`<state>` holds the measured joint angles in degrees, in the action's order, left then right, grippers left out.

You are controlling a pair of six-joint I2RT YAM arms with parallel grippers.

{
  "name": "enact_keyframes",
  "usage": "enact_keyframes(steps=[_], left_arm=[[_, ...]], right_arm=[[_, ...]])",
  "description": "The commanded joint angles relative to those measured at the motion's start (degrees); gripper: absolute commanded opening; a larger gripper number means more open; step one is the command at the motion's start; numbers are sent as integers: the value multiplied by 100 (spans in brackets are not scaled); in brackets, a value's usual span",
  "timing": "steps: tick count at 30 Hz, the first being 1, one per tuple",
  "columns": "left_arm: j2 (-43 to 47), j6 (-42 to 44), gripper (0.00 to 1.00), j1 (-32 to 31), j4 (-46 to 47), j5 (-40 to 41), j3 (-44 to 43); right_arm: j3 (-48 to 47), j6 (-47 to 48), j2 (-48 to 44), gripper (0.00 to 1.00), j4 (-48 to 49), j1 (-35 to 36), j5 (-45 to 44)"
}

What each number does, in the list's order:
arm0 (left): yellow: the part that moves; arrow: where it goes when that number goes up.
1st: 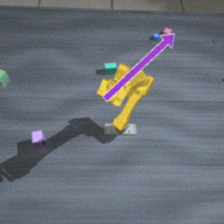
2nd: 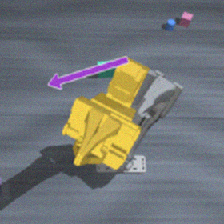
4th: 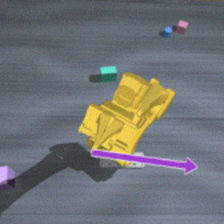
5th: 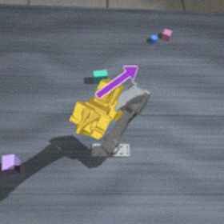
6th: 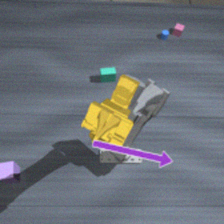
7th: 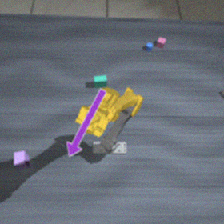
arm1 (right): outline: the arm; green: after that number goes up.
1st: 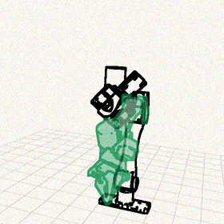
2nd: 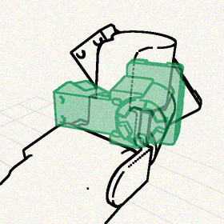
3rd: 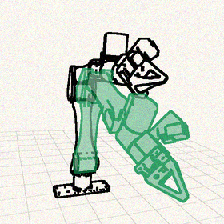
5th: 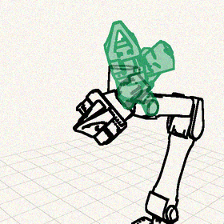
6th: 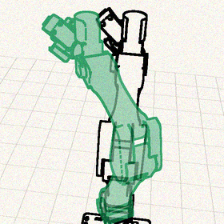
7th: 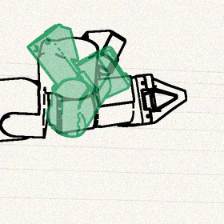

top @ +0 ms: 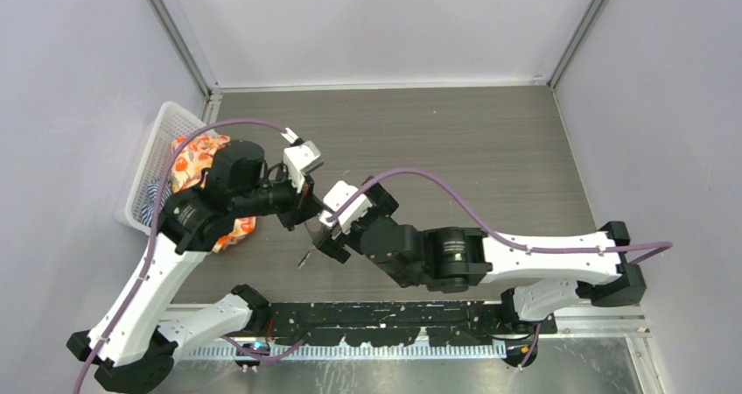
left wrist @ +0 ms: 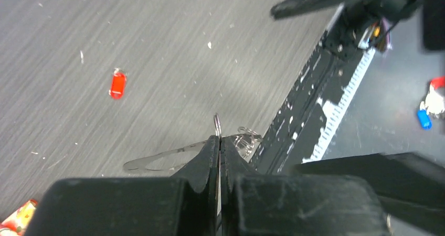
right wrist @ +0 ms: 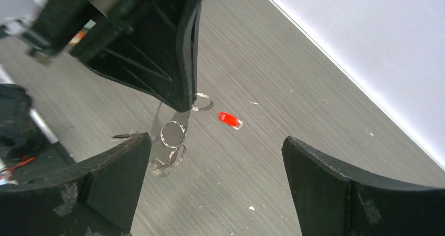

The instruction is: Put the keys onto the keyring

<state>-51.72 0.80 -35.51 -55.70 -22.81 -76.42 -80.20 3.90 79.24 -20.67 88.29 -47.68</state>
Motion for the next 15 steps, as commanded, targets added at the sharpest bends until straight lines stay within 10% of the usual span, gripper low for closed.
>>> enact_keyframes(steps=[1,15], left_arm=[[-179,954,0,23,-861,-617,-454],[-887,2024,0,21,-2867,-1310,-1448]], right_arm=[[56,56,-776,100,221,-8,1098],[609,-521,-1528,100,610,-307,1481]])
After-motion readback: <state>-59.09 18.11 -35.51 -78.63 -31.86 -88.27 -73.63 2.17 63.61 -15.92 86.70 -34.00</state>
